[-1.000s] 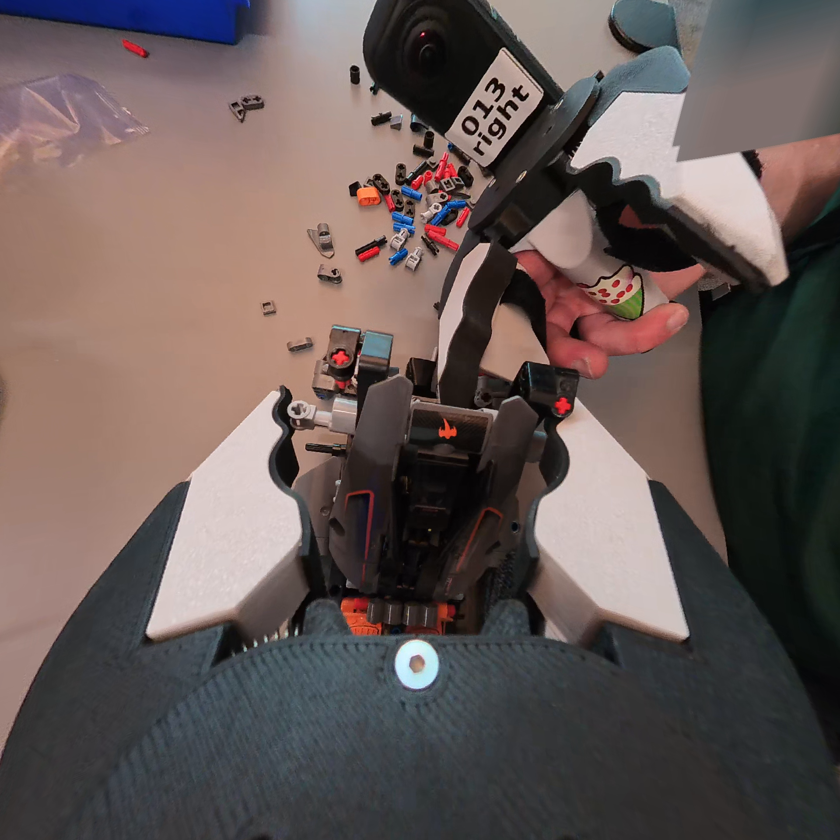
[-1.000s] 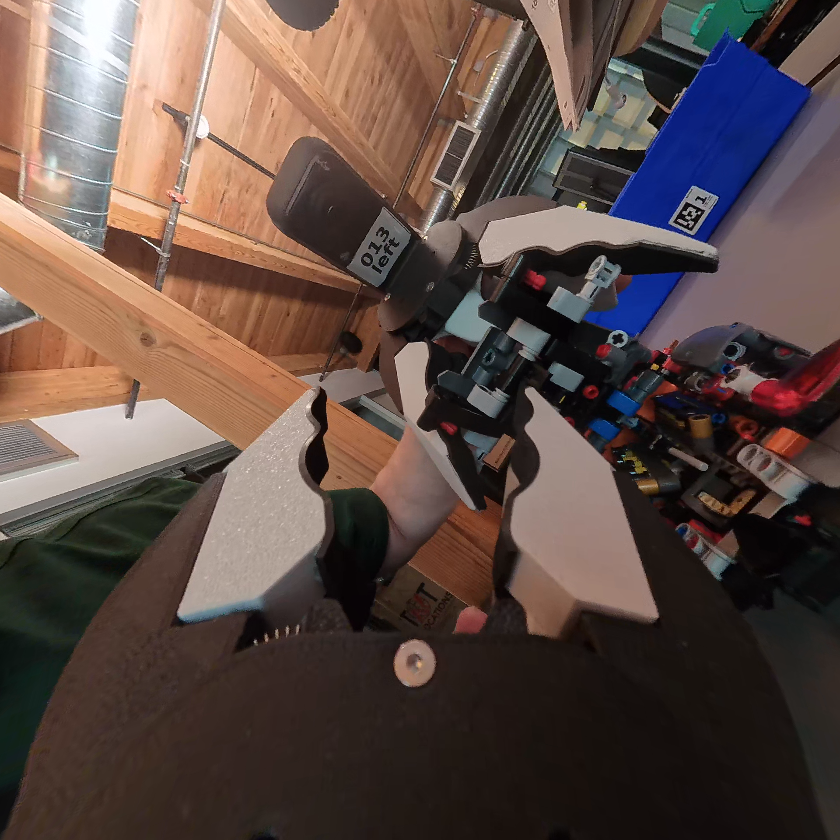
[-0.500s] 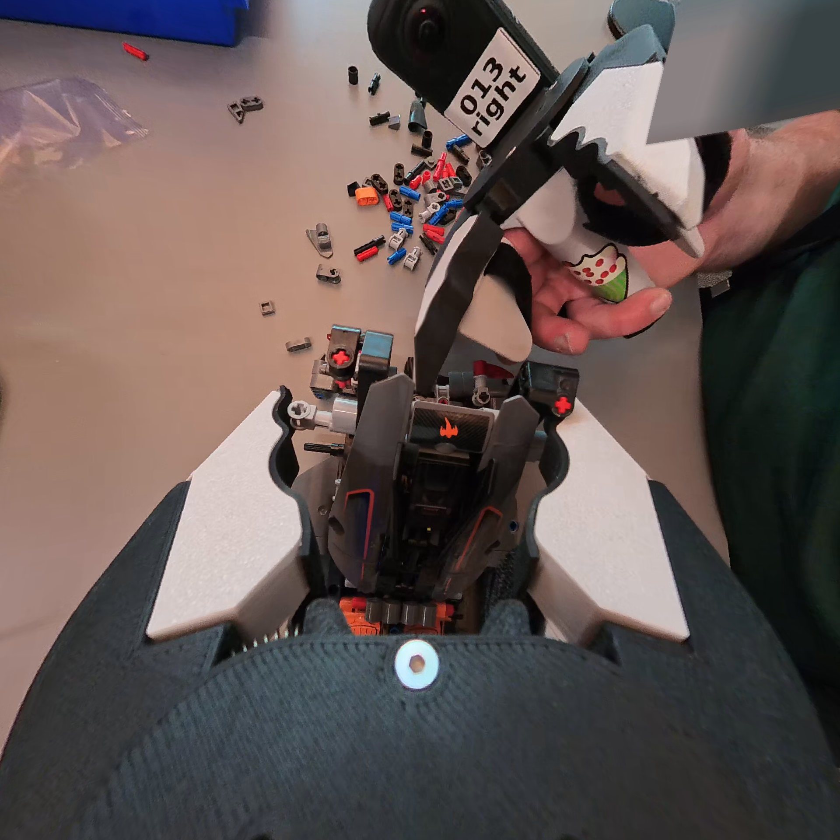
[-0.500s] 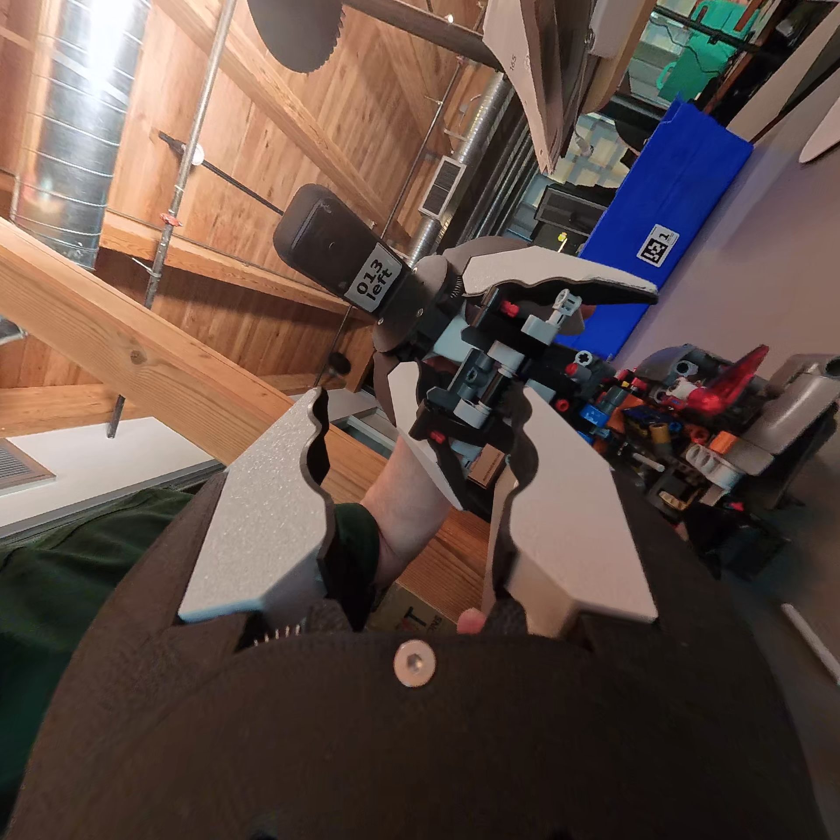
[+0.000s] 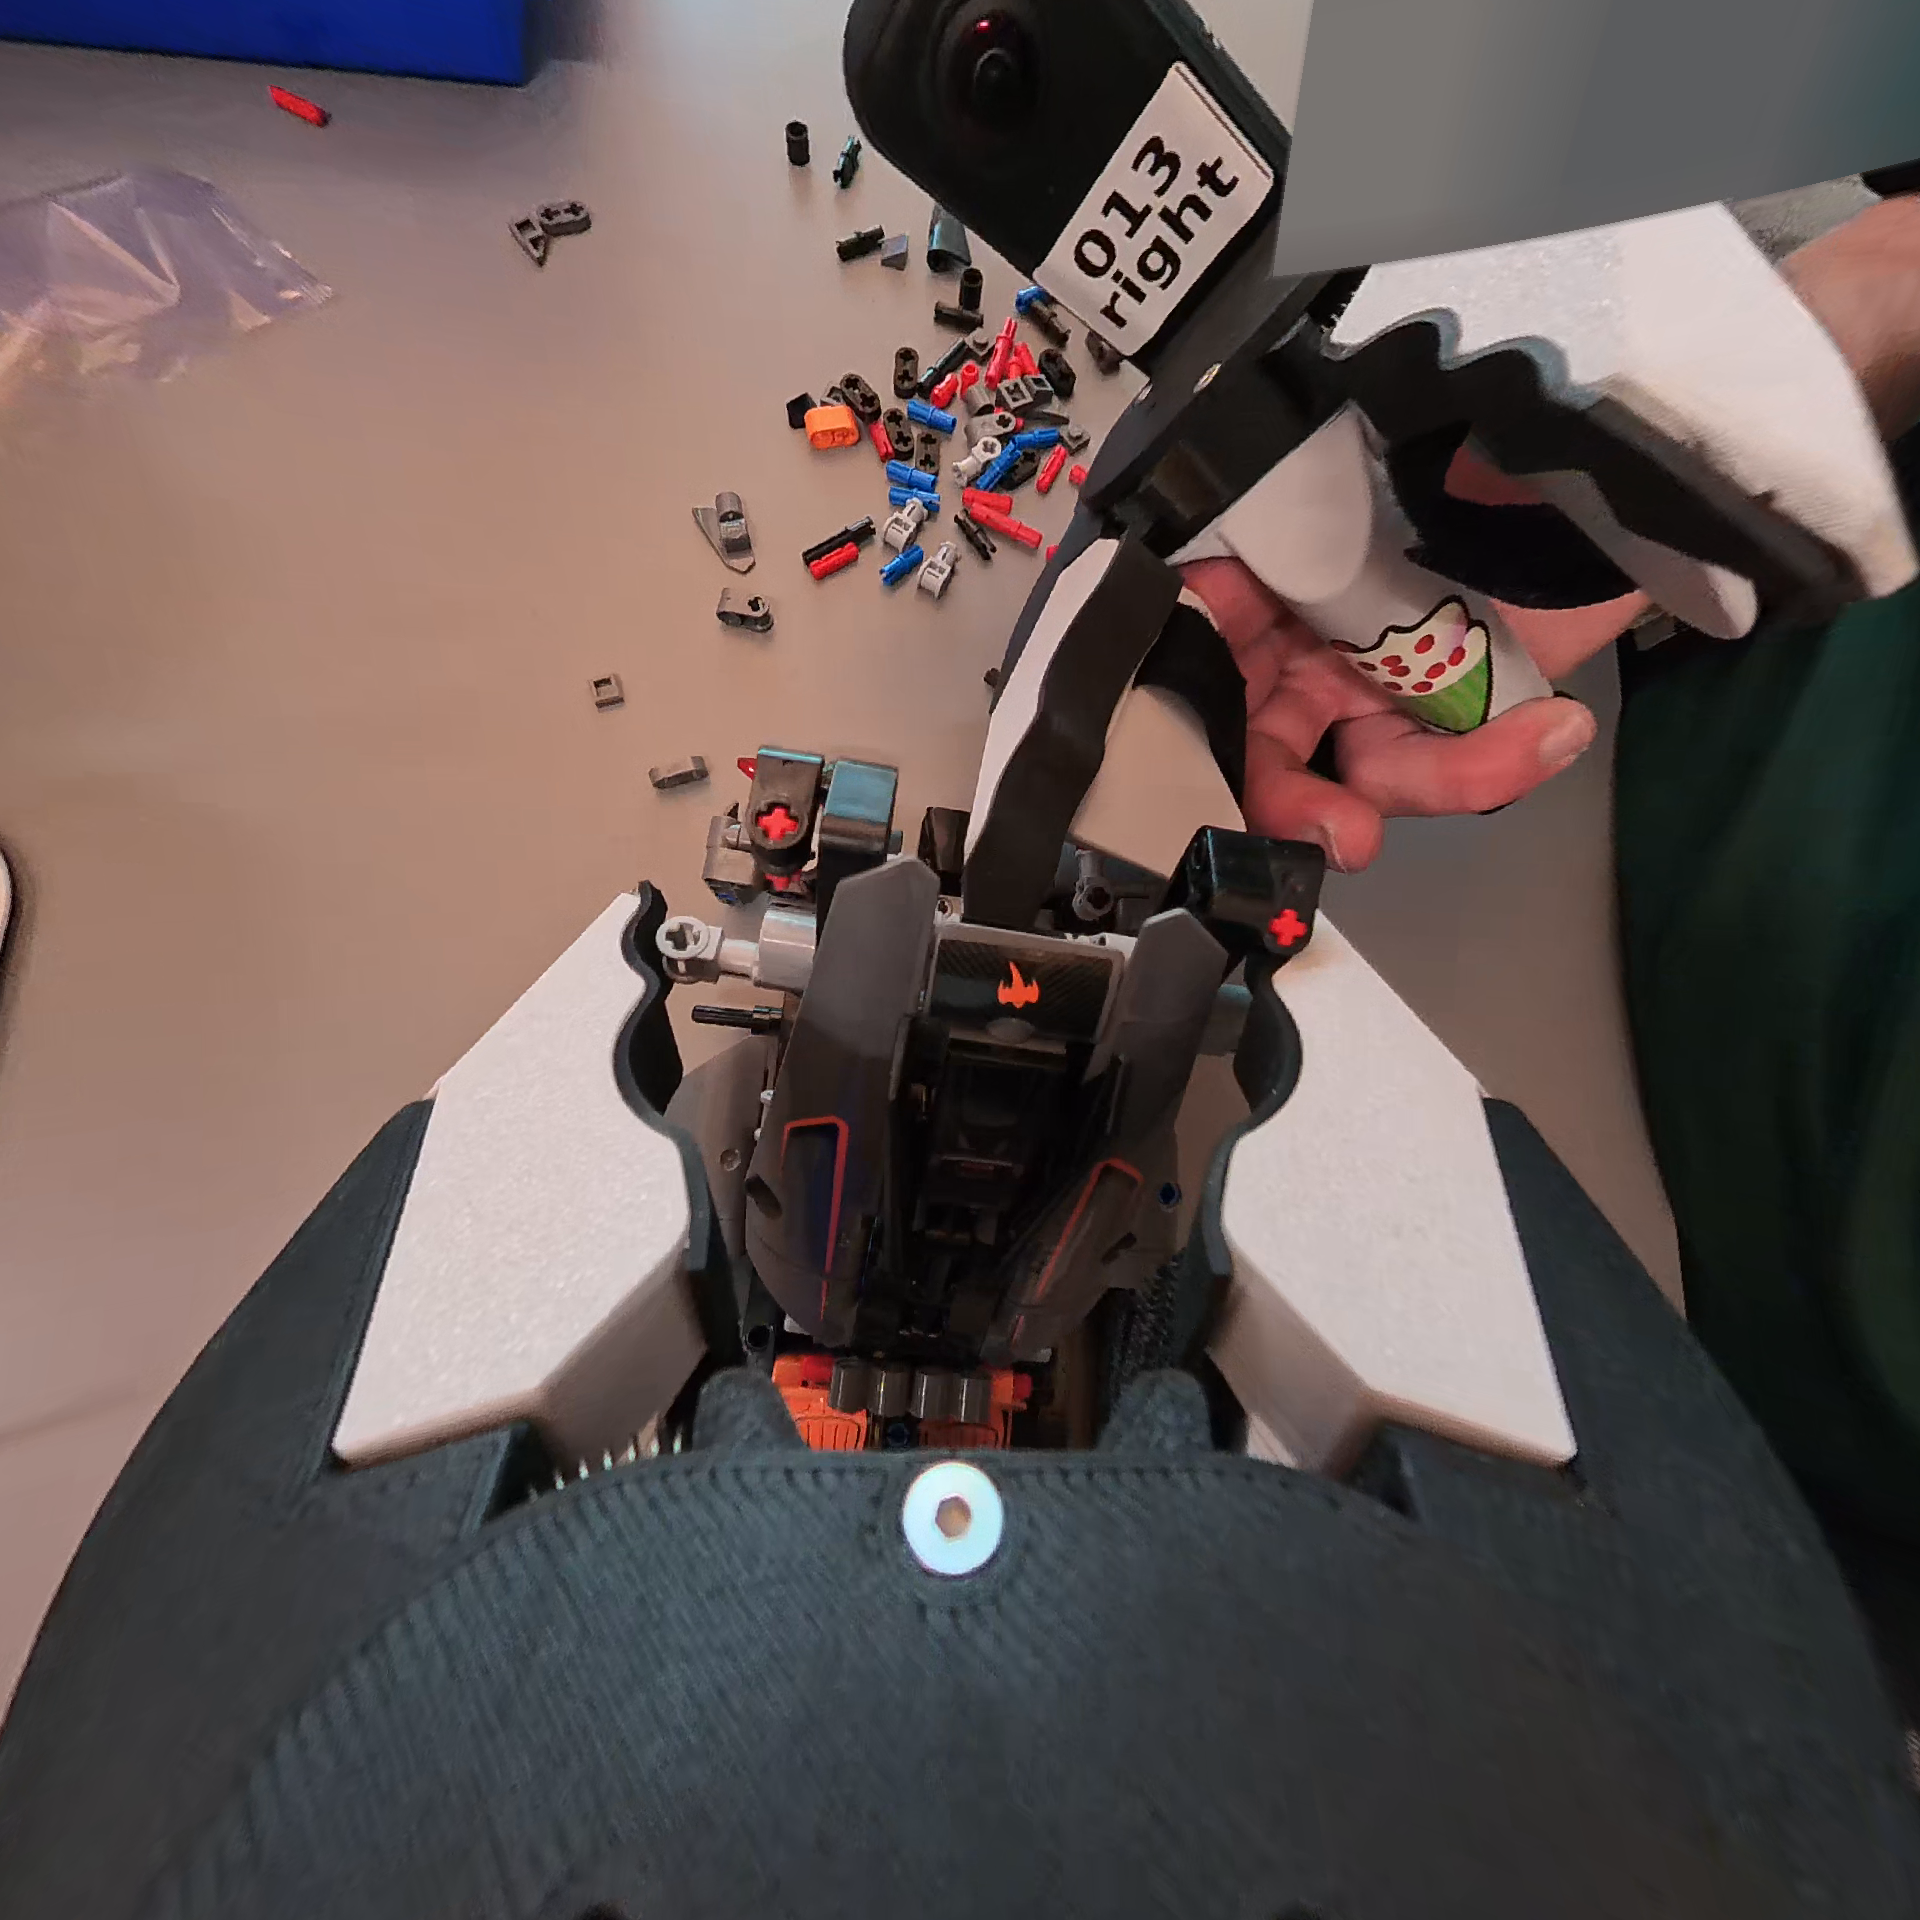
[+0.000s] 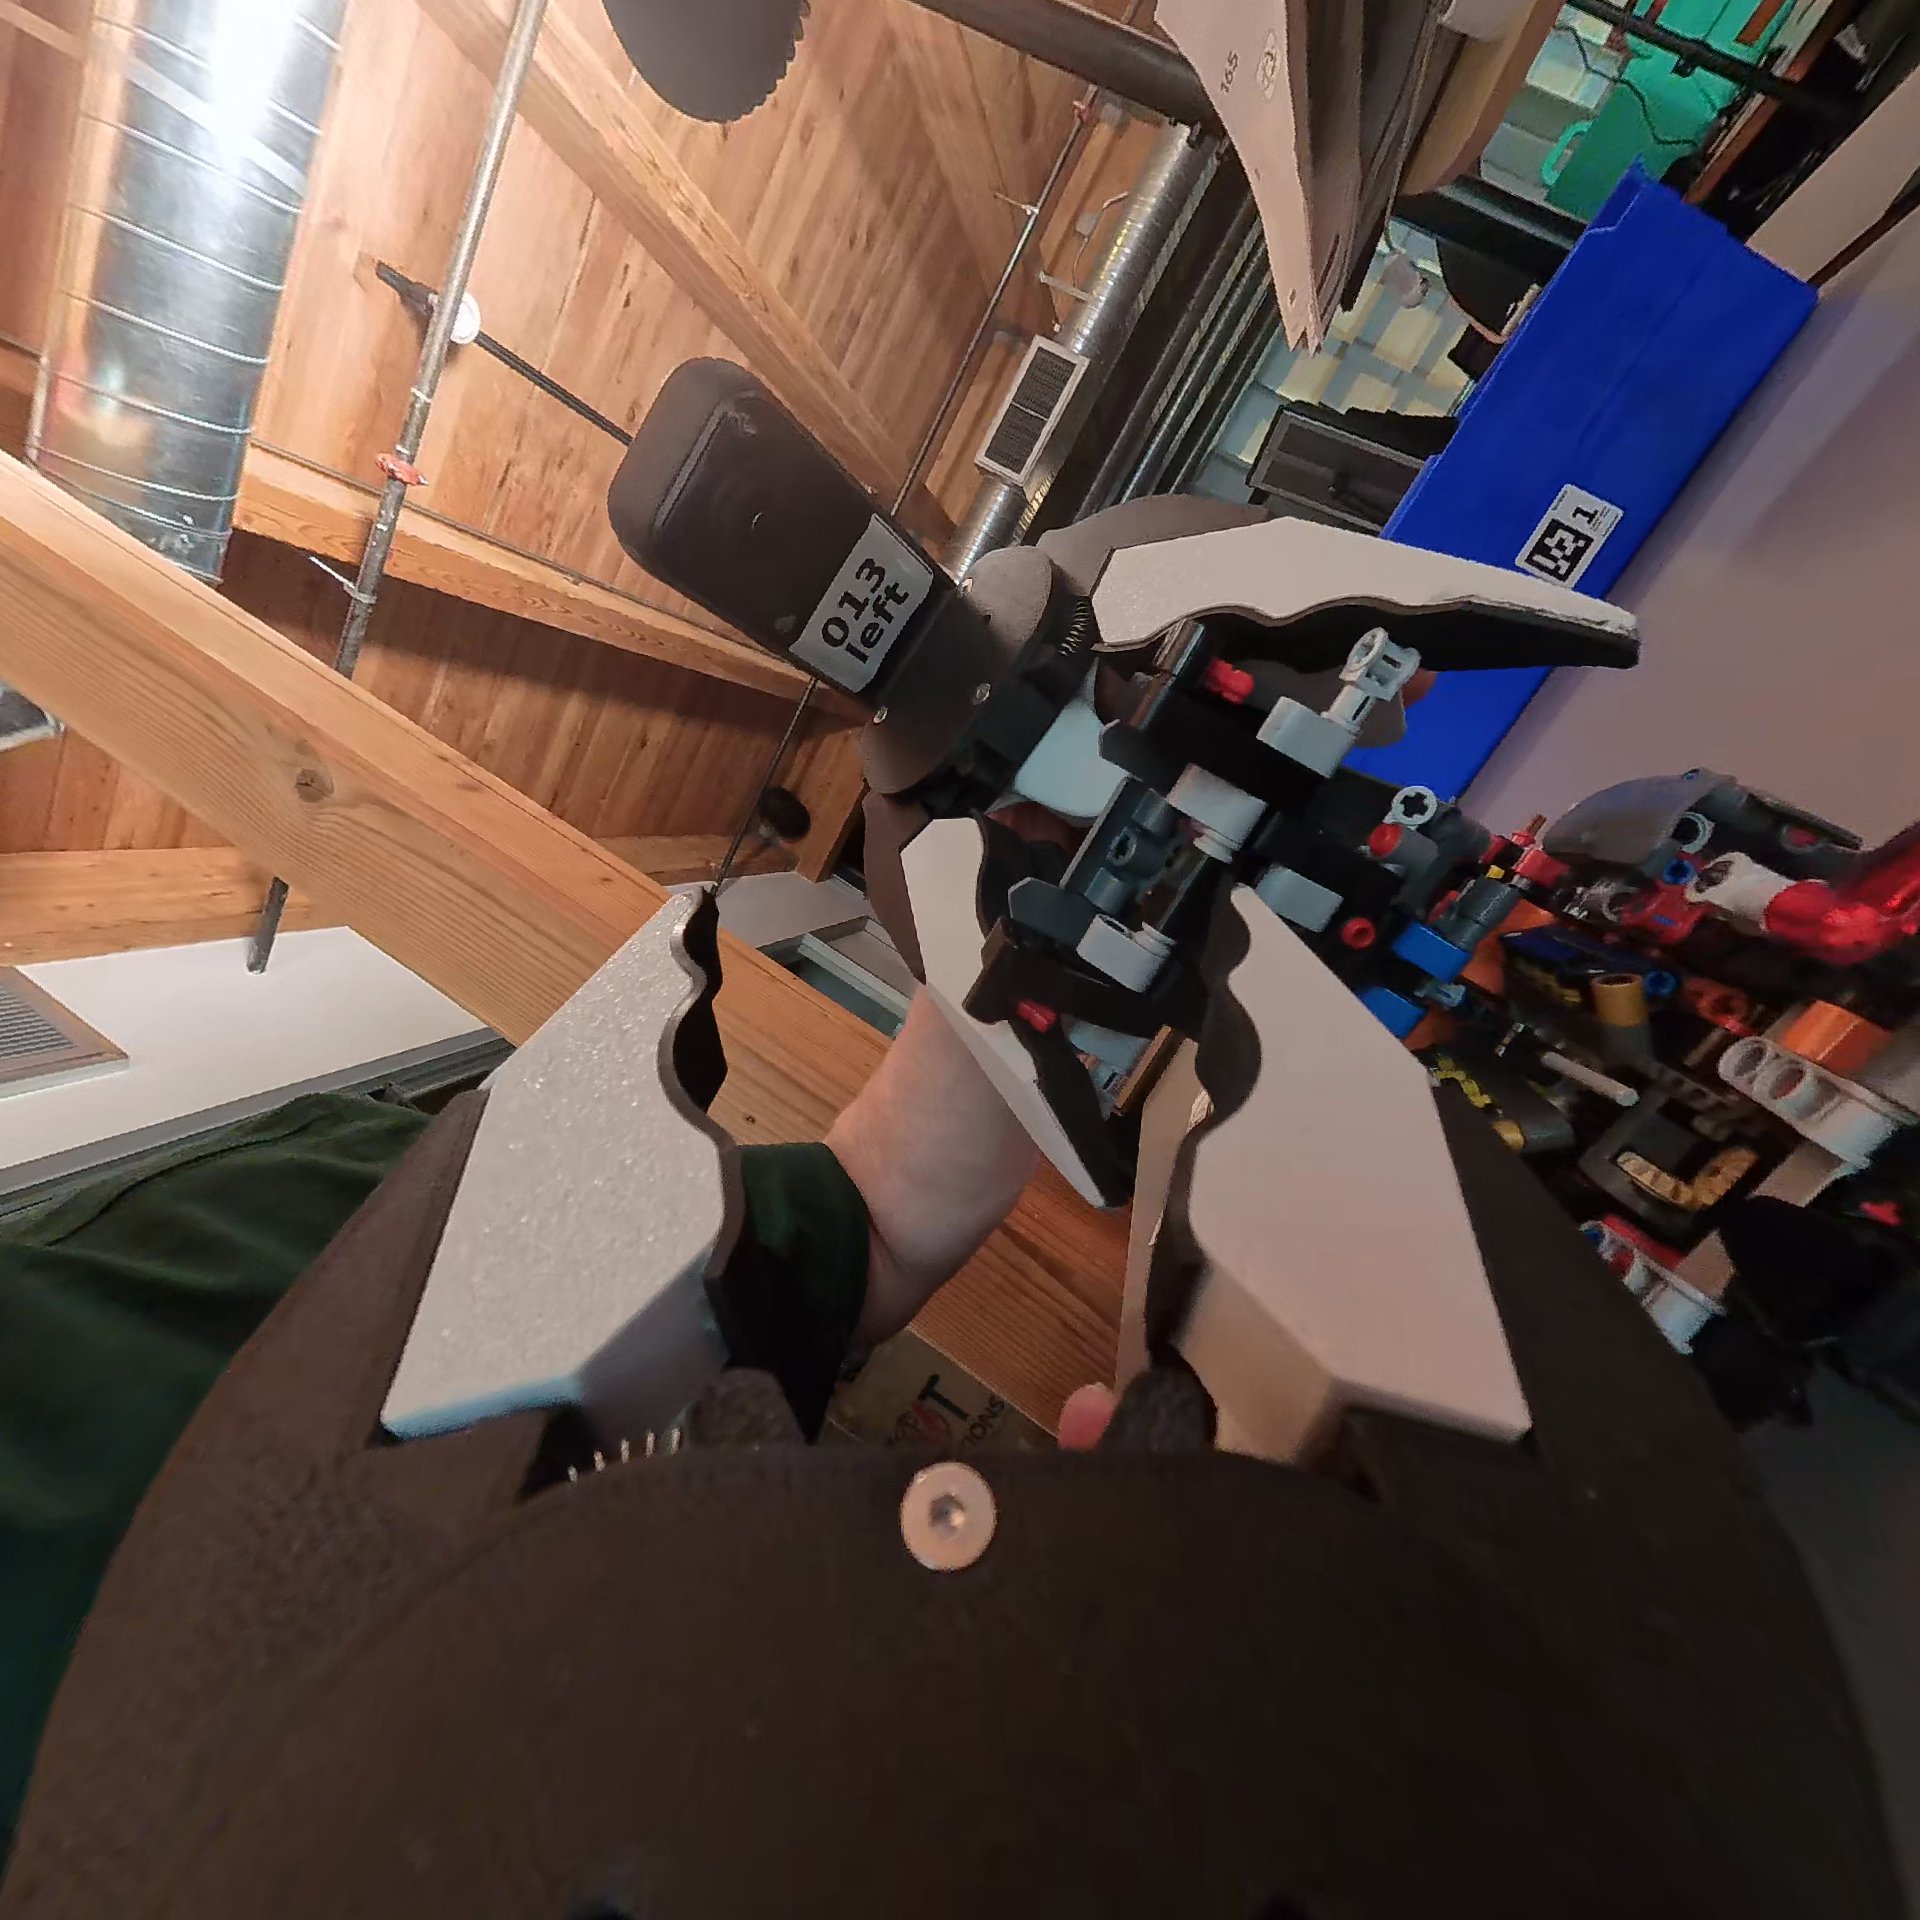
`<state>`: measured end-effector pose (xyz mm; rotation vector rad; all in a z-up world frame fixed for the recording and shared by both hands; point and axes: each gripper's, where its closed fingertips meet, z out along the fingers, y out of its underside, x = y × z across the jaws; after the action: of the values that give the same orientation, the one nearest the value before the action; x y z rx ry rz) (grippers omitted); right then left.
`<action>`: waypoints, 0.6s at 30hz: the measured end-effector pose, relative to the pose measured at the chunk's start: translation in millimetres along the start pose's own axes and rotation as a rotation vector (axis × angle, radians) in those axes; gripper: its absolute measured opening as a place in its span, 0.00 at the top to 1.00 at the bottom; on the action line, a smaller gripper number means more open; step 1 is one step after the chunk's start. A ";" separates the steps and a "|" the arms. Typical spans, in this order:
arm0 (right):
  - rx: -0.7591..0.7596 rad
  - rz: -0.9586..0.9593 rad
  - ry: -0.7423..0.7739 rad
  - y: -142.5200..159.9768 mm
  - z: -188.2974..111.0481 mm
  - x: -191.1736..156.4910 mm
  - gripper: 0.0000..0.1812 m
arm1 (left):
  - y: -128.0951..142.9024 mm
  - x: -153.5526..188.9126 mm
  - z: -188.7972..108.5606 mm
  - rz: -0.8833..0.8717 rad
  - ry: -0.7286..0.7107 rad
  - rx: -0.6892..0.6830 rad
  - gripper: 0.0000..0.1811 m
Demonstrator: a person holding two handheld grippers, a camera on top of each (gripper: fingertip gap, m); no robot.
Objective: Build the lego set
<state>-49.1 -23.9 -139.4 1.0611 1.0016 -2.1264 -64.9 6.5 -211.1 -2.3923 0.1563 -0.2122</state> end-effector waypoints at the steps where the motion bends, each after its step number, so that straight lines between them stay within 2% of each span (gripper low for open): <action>1: 0.001 -0.001 -0.002 0.3 0.5 -0.7 0.49 | 0.3 0.4 -0.7 -0.003 0.003 0.001 0.40; 18: 0.010 0.024 -0.012 4.4 -2.9 1.4 0.52 | 6.3 5.0 -1.3 -0.002 0.035 0.044 0.41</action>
<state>-45.4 -24.2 -143.4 1.0594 0.9689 -2.1181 -60.6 0.2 -214.0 -2.3460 0.1640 -0.2561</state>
